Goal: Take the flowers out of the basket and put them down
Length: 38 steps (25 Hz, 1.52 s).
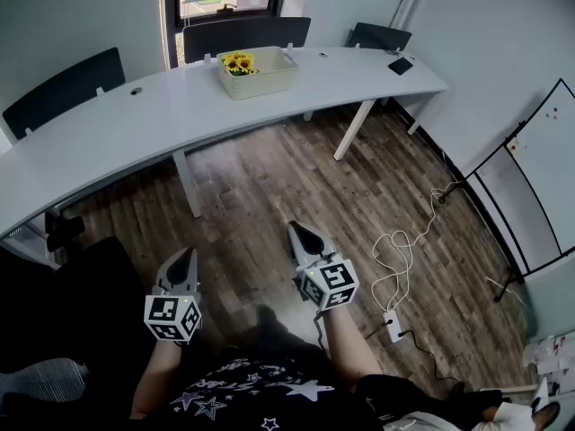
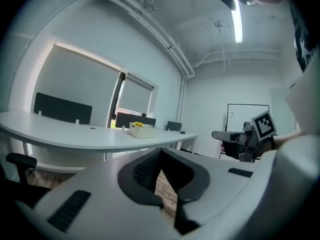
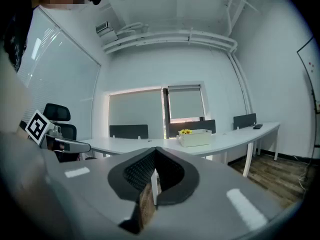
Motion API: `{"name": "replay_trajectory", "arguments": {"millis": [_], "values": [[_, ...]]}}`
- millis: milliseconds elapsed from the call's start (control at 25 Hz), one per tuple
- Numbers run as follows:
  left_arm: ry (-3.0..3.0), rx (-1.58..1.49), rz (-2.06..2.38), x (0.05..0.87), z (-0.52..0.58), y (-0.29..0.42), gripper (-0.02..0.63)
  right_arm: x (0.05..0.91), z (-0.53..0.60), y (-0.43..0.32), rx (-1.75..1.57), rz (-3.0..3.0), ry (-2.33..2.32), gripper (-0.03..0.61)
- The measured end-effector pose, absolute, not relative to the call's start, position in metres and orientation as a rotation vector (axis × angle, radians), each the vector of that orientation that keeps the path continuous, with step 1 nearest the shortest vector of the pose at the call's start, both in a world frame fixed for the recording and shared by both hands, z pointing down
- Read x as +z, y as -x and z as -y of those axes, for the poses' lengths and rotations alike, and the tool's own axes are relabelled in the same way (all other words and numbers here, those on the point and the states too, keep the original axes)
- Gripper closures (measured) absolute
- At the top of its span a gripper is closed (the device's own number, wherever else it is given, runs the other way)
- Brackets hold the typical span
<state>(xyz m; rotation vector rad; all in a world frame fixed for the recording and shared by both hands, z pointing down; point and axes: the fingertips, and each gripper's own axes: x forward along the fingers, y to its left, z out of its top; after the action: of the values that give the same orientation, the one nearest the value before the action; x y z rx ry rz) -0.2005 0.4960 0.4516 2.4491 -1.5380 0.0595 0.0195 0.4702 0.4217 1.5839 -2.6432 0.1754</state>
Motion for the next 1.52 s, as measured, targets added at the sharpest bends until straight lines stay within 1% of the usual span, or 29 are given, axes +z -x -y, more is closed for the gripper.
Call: {"name": "replay_trajectory", "arguments": {"millis": [320, 600, 760, 1040, 1280, 1520], "values": [[-2.485, 0.016, 1.539, 0.432, -0.484, 0.191, 0.604, 0.424, -0.461, -0.023, 0.196, 2.648, -1.585, 0.577], [-2.449, 0.077, 1.519, 0.455, -0.484, 0.181, 0.604, 0.436, -0.464, -0.032, 0.205, 2.642, -1.543, 0.577], [-2.454, 0.077, 1.515, 0.455, -0.476, 0.169, 0.604, 0.436, -0.457, -0.042, 0.199, 2.677, -1.541, 0.577], [-2.492, 0.045, 1.514, 0.442, -0.439, 0.141, 0.604, 0.443, -0.413, -0.060, 0.194, 2.699, -1.544, 0.575], [-2.501, 0.053, 1.524, 0.437, -0.404, 0.107, 0.604, 0.440, -0.370, -0.098, 0.191, 2.717, -1.606, 0.575], [-2.479, -0.017, 1.573, 0.426, -0.361, 0.079, 0.604, 0.448, -0.331, -0.131, 0.215, 2.711, -1.575, 0.575]]}}
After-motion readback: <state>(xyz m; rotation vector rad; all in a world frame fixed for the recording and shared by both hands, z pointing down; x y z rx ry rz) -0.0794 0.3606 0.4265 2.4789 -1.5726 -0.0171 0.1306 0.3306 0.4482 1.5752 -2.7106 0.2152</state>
